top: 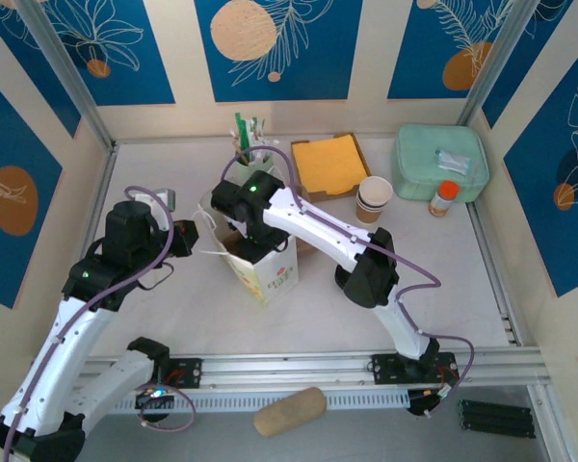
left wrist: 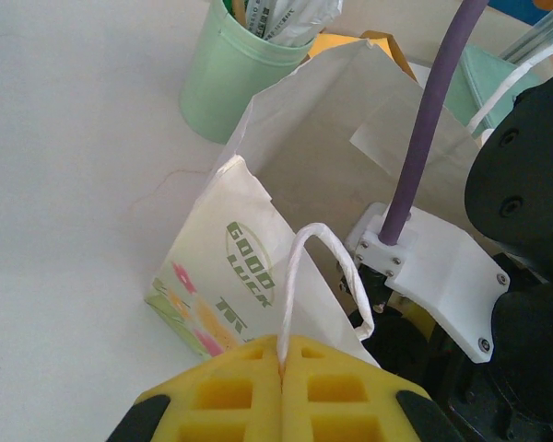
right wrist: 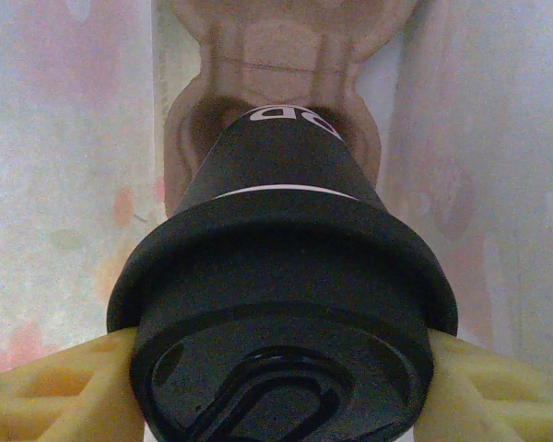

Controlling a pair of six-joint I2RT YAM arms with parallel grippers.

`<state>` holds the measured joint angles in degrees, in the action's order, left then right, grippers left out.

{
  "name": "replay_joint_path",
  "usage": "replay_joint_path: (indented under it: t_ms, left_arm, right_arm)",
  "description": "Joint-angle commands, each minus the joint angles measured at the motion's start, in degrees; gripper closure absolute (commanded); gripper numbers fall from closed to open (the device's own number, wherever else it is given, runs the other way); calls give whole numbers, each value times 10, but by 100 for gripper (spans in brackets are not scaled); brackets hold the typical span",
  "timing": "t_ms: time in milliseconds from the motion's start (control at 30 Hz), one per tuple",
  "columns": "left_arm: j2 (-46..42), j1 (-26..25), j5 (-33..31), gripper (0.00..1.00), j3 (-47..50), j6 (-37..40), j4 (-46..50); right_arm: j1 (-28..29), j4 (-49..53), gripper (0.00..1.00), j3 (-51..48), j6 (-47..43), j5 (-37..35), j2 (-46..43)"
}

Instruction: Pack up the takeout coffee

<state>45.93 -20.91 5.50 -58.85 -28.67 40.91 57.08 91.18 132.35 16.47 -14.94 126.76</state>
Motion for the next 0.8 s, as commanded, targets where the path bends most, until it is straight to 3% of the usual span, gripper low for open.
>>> replay_joint_path:
  t_ms: [0,767]
  left_arm:
    - [-1,-2,-7,100,5,-5,-8]
    - [-5,-2,-8,100,4,-6,-6]
  right_arm:
    - [-6,104,55,0,0,-9,15]
    - [-3,103,55,4,0,-12,14]
